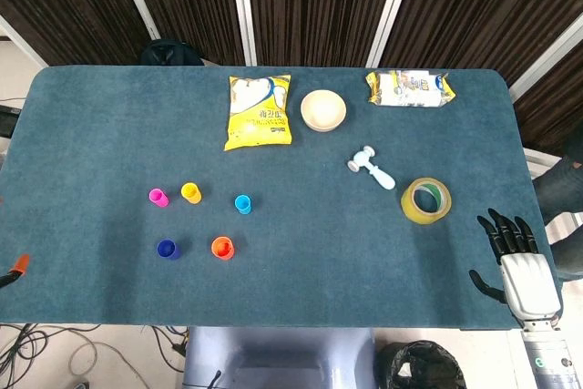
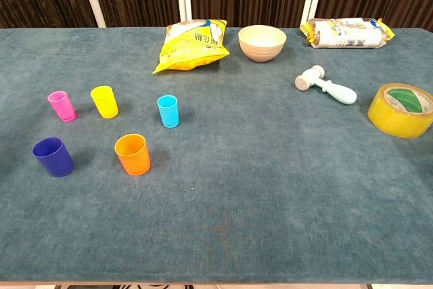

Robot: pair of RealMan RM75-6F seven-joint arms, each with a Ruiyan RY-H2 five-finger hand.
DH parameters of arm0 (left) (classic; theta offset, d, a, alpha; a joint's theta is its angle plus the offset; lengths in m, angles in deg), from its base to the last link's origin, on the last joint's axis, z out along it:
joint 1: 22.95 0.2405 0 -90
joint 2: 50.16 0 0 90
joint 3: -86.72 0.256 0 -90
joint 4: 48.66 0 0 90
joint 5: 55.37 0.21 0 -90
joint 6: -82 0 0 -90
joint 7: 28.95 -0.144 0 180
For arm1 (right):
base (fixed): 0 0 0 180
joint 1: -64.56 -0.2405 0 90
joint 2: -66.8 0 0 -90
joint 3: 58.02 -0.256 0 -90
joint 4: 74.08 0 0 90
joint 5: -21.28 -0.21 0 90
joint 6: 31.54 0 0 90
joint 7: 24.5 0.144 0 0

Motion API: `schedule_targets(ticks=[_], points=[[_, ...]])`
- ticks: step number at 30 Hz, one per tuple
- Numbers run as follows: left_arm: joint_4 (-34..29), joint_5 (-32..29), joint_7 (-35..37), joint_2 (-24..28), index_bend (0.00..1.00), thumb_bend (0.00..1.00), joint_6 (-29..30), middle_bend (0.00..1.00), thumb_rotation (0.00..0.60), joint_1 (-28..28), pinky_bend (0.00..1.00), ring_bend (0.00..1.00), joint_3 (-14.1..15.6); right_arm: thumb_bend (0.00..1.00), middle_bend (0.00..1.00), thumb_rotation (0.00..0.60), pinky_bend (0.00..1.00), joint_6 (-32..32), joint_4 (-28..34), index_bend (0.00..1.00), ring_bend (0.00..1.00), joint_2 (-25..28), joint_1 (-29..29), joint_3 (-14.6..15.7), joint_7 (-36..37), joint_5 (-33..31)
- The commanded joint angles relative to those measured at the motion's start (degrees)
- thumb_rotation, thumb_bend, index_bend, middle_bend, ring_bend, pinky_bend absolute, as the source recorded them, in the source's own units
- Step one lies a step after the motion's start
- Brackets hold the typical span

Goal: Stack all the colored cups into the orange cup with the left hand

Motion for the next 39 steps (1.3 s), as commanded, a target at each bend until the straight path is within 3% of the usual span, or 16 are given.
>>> schedule_targets(ticks=[1, 26, 33, 39], points=[[0.00, -0.03, -0.02, -0.01, 0.07, 0.21, -0.04, 0.07, 0.600, -0.01, 0.00, 0.00, 0.00, 0.32, 0.04, 0.600, 0.00, 0.04, 0.05, 0.09, 0.10, 0.02, 0.01, -0.01, -0.02, 0.01], [0.02, 1.67, 0.36, 0.66, 0.08, 0.17, -1.89, 0.07, 0.600, -0.67, 0.00, 0.00, 1.16, 0.32, 0.04, 0.600, 0.00, -0.36, 0.75, 0.09, 0.10, 0.19, 0.00, -0.15, -0.41, -0.75], [-1.28, 7.00, 0.56, 2.15, 0.11, 0.17, -8.55, 0.07, 0.600, -4.38, 0.00, 0.00, 3.78, 0.32, 0.04, 0.600, 0.00, -0.28, 1.08, 0.09, 0.10, 0.36, 0.13, -0.37, -0.37, -1.26], [-3.01, 8.87, -2.51, 3.07, 0.12, 0.17, -18.22, 0.08, 0.600, -11.60, 0.00, 0.00, 2.80, 0.32, 0.04, 0.600, 0.00, 0.05, 1.50, 0.09, 0.10, 0.53, 0.23, -0.57, -0.25, -1.39]])
